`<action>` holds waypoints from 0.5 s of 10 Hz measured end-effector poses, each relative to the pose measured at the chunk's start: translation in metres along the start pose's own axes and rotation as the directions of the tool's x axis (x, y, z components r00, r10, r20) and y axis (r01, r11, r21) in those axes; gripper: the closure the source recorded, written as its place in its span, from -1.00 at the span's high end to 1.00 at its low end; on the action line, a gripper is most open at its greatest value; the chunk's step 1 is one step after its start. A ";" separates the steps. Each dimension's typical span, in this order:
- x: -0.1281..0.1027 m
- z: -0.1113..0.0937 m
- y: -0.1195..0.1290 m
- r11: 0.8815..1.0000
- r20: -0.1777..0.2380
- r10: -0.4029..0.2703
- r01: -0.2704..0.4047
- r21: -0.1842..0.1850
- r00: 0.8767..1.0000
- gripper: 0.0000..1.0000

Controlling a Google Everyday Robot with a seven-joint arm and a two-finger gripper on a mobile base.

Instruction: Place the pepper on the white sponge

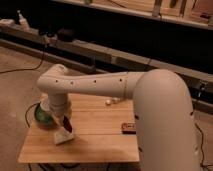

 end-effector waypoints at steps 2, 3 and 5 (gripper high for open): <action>0.003 0.020 -0.017 1.000 0.040 -0.008 0.008 0.015 0.999 -1.00; 0.005 0.029 -0.019 1.000 0.059 -0.002 0.002 0.014 0.998 -1.00; 0.012 0.050 -0.015 1.000 0.082 0.022 -0.022 0.001 0.996 -1.00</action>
